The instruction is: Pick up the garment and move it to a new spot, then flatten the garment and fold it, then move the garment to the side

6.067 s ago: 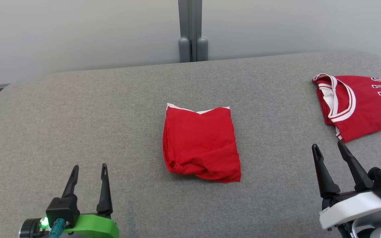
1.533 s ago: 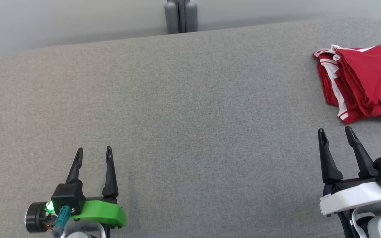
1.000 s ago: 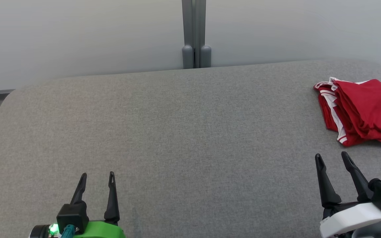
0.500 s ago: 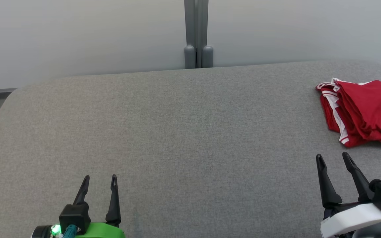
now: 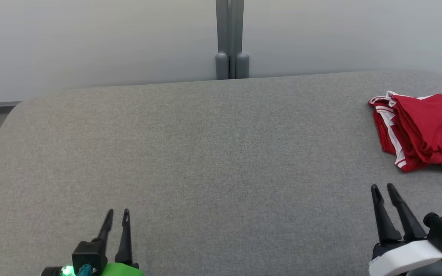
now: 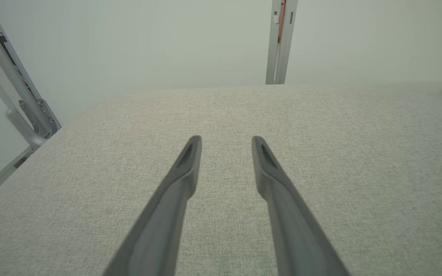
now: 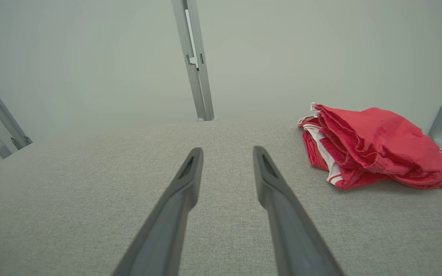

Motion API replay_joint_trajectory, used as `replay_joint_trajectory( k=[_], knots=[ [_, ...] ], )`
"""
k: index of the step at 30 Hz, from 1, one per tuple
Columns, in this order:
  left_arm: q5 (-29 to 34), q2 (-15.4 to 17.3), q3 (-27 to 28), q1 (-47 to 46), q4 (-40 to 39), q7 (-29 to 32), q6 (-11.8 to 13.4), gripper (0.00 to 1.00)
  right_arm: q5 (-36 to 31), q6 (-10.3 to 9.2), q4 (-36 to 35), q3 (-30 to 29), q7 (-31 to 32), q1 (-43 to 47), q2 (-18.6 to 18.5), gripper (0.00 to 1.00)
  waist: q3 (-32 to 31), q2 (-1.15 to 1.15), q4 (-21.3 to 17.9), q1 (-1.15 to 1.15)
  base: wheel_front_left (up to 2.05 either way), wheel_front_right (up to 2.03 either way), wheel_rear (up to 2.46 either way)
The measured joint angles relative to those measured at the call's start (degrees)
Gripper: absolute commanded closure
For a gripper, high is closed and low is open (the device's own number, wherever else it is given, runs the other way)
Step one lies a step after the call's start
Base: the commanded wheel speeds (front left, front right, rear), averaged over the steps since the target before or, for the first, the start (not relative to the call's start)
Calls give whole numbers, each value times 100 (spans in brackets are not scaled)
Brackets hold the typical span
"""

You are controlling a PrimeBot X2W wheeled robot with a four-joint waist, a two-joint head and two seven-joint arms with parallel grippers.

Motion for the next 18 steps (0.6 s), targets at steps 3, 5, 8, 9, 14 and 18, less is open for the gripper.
replay_joint_trajectory(
  k=[3, 5, 8, 9, 14, 18],
  knots=[
    [-58, -63, -8, 73, 103, 24, -16, 100, 85, 0, 127, 18, 7, 30, 36, 100, 1, 0, -1, 0, 0, 0, 0],
    [-309, -89, 41, 74, 102, 84, -67, 100, 326, 0, 177, 21, 25, 30, 42, 100, 3, 0, -5, 0, 0, 0, 0],
    [-621, -111, 130, 73, 103, 157, -127, 100, 667, 0, 256, 23, 55, 16, 41, 100, 5, 0, -9, 0, 0, 0, 0],
    [-702, -116, 163, 70, 103, 186, -152, 100, 769, 0, 278, 22, 70, 4, 40, 100, 6, 0, -11, 0, 0, 0, 0],
    [-1187, -153, 308, 54, 113, 303, -271, 100, 1311, 0, 401, 23, 108, -108, 36, 100, 9, 0, -18, 0, 0, 0, 0],
    [-1560, -191, 423, 38, 127, 388, -350, 100, 1714, 0, 494, 22, 158, -203, 32, 100, 12, 0, -24, 0, 0, 0, 0]
  ],
)
